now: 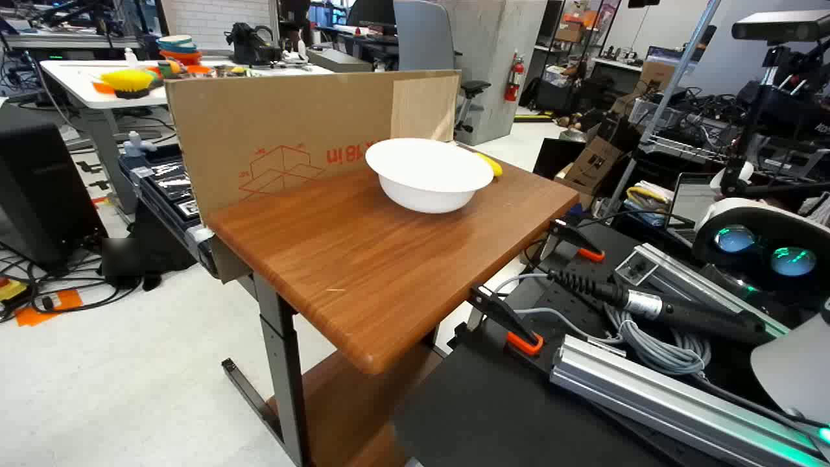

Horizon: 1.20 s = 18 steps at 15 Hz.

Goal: Put the corn toy in the bowl

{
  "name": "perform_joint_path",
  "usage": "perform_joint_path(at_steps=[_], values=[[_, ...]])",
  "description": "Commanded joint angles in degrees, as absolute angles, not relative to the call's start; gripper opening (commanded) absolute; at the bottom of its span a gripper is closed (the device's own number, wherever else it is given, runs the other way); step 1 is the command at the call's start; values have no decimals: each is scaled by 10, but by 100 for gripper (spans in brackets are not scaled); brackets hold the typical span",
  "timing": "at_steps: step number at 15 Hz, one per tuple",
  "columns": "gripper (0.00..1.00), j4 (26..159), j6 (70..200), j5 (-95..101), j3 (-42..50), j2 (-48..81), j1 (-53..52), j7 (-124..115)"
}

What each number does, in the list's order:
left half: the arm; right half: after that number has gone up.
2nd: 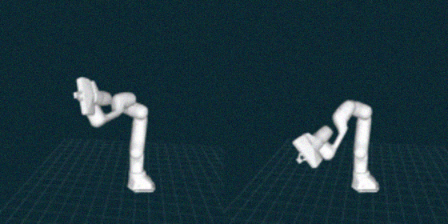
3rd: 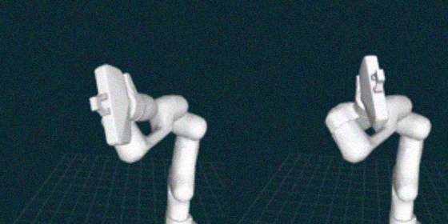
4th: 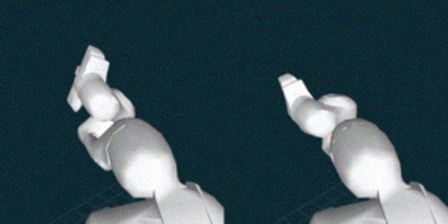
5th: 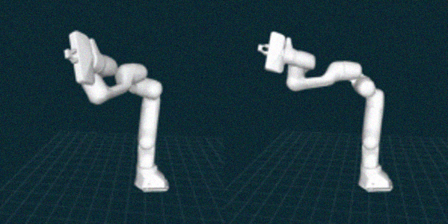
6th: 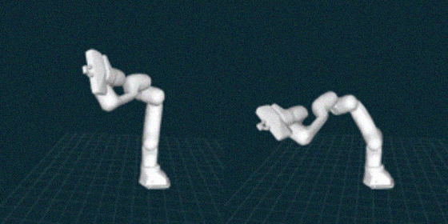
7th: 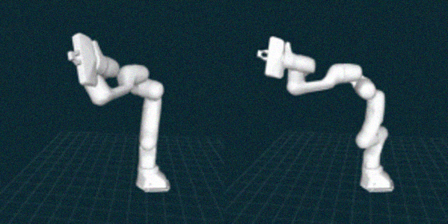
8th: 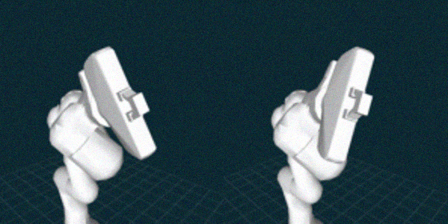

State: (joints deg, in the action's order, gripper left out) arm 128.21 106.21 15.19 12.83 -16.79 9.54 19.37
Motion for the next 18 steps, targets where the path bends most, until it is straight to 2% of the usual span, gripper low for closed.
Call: perform_joint_path(at_steps=[1, 18], values=[[100, 1281, 1061, 152, 128, -168, 96, 194], [100, 1281, 1078, 153, 127, -159, 95, 187]])
